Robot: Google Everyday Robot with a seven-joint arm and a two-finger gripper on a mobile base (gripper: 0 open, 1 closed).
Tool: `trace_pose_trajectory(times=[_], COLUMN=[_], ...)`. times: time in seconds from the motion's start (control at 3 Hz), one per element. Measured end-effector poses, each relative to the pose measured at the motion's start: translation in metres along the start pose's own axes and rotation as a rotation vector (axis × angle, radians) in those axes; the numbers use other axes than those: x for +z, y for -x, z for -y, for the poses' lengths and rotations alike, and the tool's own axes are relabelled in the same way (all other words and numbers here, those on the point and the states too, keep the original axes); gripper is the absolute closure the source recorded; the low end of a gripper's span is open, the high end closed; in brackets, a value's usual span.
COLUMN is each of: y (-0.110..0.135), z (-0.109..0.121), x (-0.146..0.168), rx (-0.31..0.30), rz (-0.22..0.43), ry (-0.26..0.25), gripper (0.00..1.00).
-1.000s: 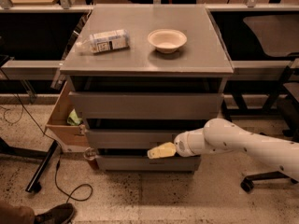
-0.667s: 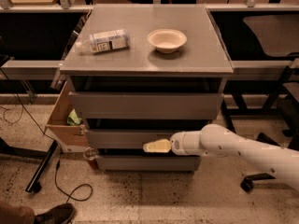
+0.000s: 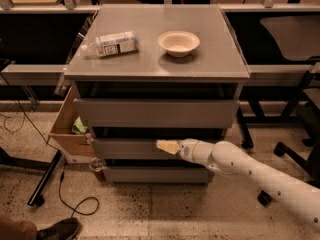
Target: Open middle drawer
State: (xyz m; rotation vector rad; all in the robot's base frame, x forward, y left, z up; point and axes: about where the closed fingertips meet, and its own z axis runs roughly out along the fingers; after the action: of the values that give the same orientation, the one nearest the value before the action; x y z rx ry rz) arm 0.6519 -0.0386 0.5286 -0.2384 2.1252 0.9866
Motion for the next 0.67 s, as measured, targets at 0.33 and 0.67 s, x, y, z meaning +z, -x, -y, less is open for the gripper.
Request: trace_pose_trajectory(times=[0.33,0.67], y=[0.028,0.045], z=[-0.001,-0.005], x=[0.011,0.019], rx=[-0.024,-0.059], rz=[0.107,0.140], ry=[0.021,-0.001], gripper=[0.64,0.87])
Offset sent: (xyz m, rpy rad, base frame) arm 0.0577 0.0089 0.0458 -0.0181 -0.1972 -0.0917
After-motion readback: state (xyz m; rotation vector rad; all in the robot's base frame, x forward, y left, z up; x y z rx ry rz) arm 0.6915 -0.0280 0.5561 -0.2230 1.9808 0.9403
